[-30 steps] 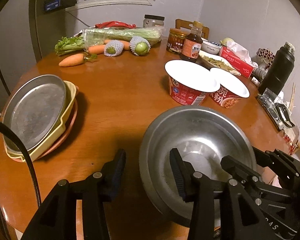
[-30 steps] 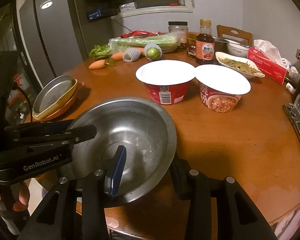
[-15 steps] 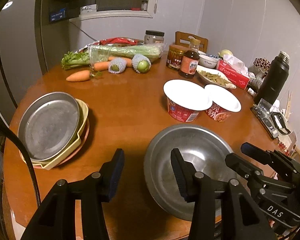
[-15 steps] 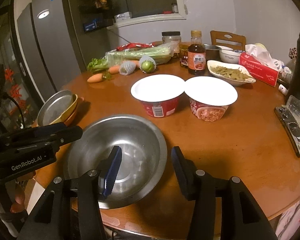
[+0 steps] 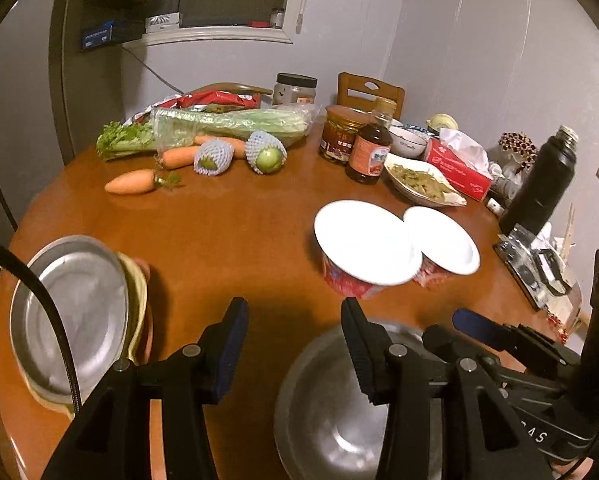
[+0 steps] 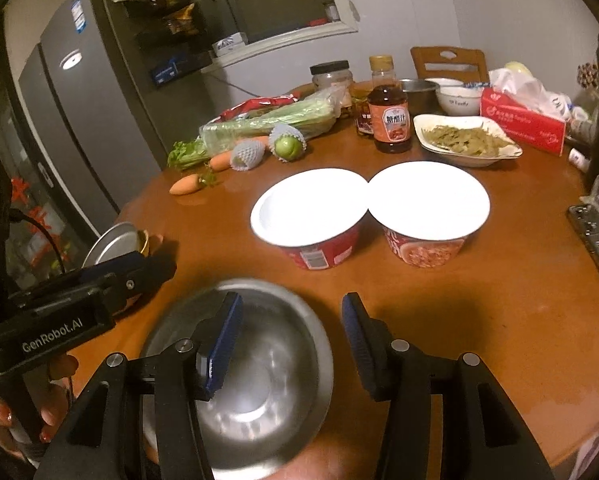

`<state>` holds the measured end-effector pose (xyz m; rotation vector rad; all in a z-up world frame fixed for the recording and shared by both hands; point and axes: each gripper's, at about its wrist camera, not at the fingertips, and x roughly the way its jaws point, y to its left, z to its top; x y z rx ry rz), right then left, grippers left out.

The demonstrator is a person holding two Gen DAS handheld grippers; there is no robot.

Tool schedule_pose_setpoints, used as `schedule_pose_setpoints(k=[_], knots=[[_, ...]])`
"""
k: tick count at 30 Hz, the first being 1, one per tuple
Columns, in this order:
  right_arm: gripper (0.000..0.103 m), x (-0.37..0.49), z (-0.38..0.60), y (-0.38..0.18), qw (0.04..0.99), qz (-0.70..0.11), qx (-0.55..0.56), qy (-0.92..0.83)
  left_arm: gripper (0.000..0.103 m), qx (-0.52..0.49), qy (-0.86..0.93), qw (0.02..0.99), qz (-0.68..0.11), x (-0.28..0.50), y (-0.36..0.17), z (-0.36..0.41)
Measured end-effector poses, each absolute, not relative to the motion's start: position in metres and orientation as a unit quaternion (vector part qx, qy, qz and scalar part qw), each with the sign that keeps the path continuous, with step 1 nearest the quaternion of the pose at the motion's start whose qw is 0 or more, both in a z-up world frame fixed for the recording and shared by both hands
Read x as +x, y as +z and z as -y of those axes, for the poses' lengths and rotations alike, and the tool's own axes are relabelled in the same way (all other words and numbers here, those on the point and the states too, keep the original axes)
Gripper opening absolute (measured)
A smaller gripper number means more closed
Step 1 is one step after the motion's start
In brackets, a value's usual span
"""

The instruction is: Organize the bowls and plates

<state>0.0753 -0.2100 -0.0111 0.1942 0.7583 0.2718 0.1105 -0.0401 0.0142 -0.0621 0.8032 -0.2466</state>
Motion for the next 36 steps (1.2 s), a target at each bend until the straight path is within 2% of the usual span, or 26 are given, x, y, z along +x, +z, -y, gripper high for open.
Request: schedule_pose_setpoints(k=[13, 29, 36], knots=[[0.053, 0.141, 0.218, -0.016, 0.903, -0.390, 0.132, 0.126, 0.048, 0.001, -0.133, 0.897, -0.421, 0.183, 0.004, 0.065], [0.053, 0.175, 0.225, -0.031, 0.896, -0.406, 0.131, 0.127, 0.048, -0.042, -0.155, 0.865, -0.476, 0.231, -0.025, 0.077], [0.041, 0.175, 0.219, -0.031, 0.904, -0.394, 0.099, 0.130, 0.040, -0.044, -0.165, 0.859, -0.483, 0.232, -0.031, 0.082]])
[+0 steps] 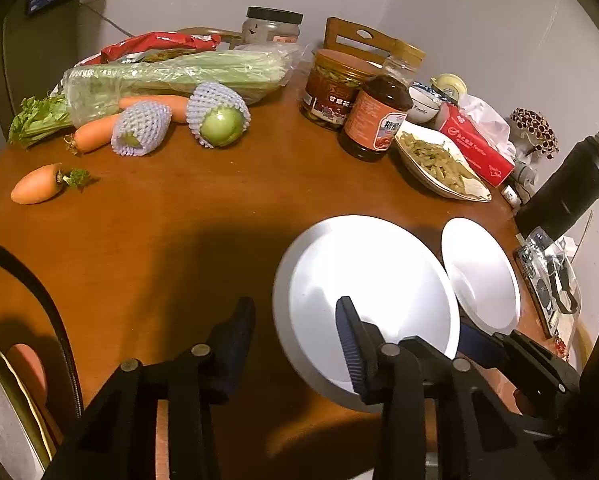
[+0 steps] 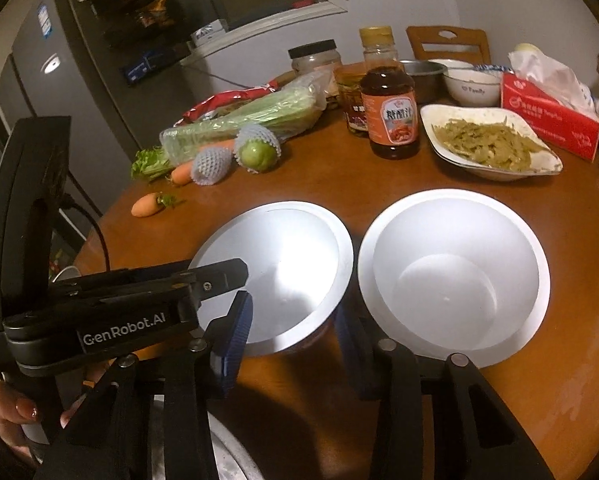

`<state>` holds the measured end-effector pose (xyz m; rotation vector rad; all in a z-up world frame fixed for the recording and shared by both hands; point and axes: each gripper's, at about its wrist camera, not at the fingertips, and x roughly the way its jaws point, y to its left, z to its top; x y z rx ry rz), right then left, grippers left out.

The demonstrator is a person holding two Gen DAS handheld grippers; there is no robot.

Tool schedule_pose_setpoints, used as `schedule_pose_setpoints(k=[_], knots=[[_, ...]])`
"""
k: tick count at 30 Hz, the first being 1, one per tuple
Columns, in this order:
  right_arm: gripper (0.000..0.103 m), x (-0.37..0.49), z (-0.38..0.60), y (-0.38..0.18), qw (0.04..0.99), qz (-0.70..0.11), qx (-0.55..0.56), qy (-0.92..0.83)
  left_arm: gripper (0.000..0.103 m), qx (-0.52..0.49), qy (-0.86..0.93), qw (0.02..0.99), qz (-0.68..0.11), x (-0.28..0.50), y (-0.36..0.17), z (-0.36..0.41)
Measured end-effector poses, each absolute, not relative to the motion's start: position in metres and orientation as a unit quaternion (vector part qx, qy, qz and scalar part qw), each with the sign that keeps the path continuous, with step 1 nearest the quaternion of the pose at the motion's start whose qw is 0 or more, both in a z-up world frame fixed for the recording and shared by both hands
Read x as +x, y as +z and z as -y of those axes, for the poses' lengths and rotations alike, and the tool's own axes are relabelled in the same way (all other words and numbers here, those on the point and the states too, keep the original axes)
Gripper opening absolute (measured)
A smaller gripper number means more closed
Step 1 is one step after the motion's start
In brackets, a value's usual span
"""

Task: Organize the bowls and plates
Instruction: 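Grasp the white plate atop a red cup-noodle bowl with the left tool, then lift the white plate with the left tool and carry it over the steel bowl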

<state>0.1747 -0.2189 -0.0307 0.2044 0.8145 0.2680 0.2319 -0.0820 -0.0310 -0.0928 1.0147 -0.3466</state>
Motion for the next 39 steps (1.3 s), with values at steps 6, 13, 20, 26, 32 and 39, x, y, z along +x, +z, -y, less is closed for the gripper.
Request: schedule_pose_setpoints(k=[6, 13, 20, 26, 32, 39], knots=[[0.039, 0.174, 0.213, -0.029, 0.907, -0.390, 0.087, 0.137, 0.038, -0.038, -0.170, 0.859, -0.482, 0.228, -0.030, 0.084], [0.039, 0.171, 0.209, -0.027, 0.909, -0.385, 0.077, 0.137, 0.037, -0.032, -0.166, 0.865, -0.473, 0.222, -0.025, 0.085], [0.039, 0.162, 0.207, -0.019, 0.913, -0.376, 0.071, 0.141, 0.037, -0.032, -0.162, 0.872, -0.461, 0.212, -0.016, 0.081], [0.039, 0.153, 0.204, -0.011, 0.917, -0.366, 0.066, 0.145, 0.037, -0.032, -0.160, 0.878, -0.450, 0.202, -0.006, 0.077], [0.039, 0.140, 0.199, 0.000, 0.922, -0.354, 0.058, 0.147, 0.036, -0.033, -0.159, 0.885, -0.436, 0.187, 0.006, 0.075], [0.039, 0.121, 0.196, 0.012, 0.927, -0.339, 0.051, 0.151, 0.036, -0.031, -0.157, 0.894, -0.419, 0.164, 0.021, 0.070]])
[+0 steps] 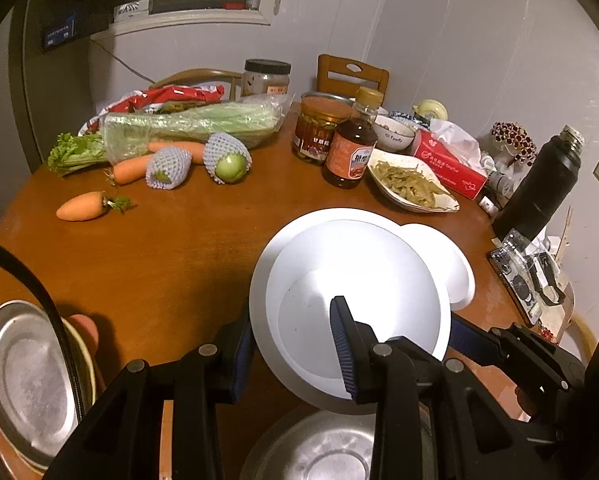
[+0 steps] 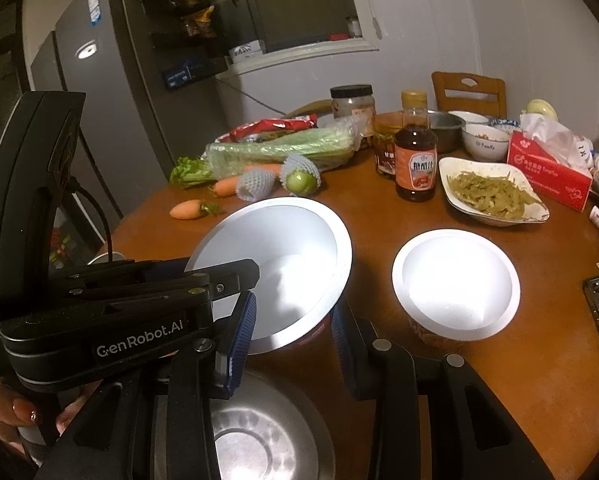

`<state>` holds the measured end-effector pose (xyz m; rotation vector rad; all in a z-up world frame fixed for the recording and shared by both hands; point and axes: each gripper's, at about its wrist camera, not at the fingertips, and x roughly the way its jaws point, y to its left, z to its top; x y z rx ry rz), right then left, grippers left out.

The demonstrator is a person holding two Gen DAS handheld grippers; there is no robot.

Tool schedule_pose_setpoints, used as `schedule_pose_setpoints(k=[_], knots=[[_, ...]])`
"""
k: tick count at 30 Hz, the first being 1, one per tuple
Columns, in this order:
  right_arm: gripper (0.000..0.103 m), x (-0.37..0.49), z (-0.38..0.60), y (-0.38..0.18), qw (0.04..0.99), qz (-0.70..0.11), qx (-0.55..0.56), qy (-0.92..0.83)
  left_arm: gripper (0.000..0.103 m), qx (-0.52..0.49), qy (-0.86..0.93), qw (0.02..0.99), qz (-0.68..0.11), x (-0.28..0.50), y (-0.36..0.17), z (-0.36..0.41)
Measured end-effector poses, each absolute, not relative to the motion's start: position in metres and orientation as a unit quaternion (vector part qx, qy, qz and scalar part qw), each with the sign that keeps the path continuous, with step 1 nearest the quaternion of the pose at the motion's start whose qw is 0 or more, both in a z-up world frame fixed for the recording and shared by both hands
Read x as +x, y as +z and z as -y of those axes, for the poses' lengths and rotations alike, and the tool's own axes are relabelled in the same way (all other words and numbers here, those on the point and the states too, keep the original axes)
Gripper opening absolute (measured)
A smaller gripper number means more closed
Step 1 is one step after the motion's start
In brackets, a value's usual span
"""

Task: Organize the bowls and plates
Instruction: 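Lift the white plate with the left tool and carry it over the steel bowl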

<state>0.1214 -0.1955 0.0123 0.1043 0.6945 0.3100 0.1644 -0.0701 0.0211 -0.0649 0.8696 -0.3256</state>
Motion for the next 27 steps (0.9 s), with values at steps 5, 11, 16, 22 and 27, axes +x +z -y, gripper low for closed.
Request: schedule_pose_setpoints(k=[5, 11, 16, 22, 27], knots=[[0.039, 0.104, 0.193, 0.022, 0.931, -0.326, 0.045, 0.155, 0.036, -0.029, -0.154, 0.899, -0.408, 0.147, 0.031, 0.069], [0.039, 0.087, 0.191, 0.029, 0.935, -0.316, 0.039, 0.158, 0.036, -0.027, -0.154, 0.904, -0.398, 0.128, 0.040, 0.068], [0.040, 0.070, 0.189, 0.036, 0.937, -0.308, 0.032, 0.160, 0.036, -0.024, -0.154, 0.907, -0.391, 0.111, 0.047, 0.067], [0.040, 0.052, 0.188, 0.038, 0.937, -0.307, 0.028, 0.166, 0.036, -0.019, -0.154, 0.905, -0.395, 0.093, 0.047, 0.066], [0.040, 0.038, 0.188, 0.032, 0.933, -0.315, 0.028, 0.171, 0.036, -0.016, -0.154, 0.902, -0.404, 0.080, 0.039, 0.066]])
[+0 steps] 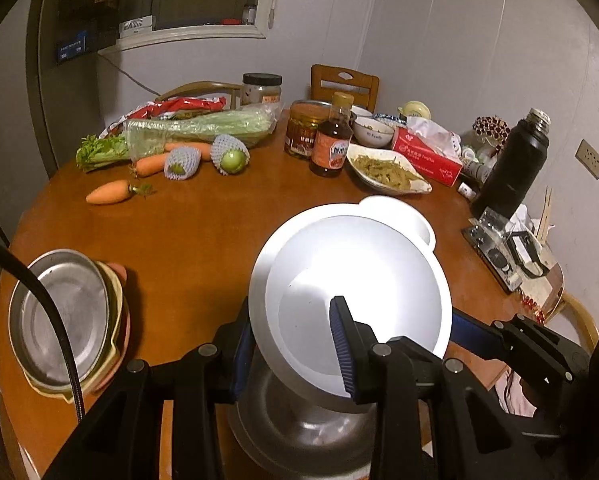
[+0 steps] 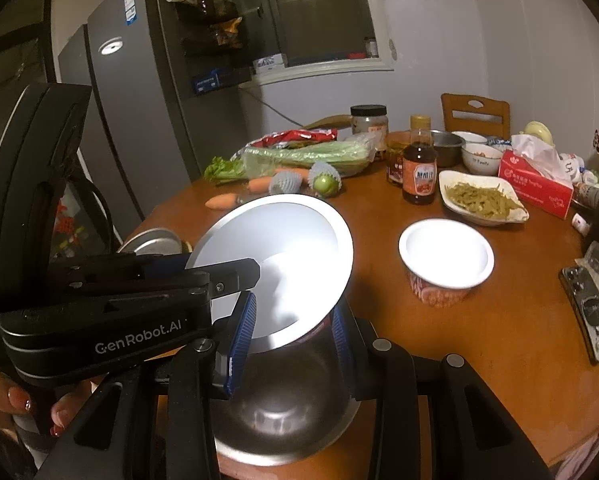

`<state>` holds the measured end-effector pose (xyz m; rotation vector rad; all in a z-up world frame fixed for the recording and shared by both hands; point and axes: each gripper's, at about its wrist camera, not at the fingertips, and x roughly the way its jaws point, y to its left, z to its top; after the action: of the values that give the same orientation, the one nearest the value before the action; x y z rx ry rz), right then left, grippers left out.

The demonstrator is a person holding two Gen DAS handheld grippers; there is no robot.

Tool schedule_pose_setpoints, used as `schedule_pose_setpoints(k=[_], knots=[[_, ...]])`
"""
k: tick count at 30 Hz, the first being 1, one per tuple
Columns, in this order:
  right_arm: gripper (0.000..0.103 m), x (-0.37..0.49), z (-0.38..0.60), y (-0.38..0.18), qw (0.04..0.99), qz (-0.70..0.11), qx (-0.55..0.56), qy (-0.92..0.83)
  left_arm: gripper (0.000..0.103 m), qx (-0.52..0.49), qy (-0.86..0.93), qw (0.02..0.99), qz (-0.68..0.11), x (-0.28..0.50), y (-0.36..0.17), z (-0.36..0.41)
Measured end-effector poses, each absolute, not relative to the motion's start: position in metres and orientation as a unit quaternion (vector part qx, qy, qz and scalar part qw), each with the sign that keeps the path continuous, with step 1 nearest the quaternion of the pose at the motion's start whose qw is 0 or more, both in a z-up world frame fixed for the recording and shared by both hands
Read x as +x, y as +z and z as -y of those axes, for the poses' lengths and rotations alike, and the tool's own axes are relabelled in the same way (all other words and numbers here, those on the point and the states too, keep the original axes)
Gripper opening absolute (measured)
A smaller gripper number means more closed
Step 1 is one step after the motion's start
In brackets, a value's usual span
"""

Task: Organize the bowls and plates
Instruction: 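Lift the white plate with the left tool and carry it over the steel bowl, then lower the white plate into the steel bowl and open the left tool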

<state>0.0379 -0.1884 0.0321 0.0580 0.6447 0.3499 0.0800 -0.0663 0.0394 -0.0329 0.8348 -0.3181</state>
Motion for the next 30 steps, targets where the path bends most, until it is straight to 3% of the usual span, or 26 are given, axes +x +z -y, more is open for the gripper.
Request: schedule_pose_setpoints(k=[30], knots=[[0.040, 0.018, 0.189, -0.015, 0.906, -0.376, 0.023, 0.194, 0.036, 0.001, -0.136, 0.876, -0.463, 0.063, -0.009, 0.071]])
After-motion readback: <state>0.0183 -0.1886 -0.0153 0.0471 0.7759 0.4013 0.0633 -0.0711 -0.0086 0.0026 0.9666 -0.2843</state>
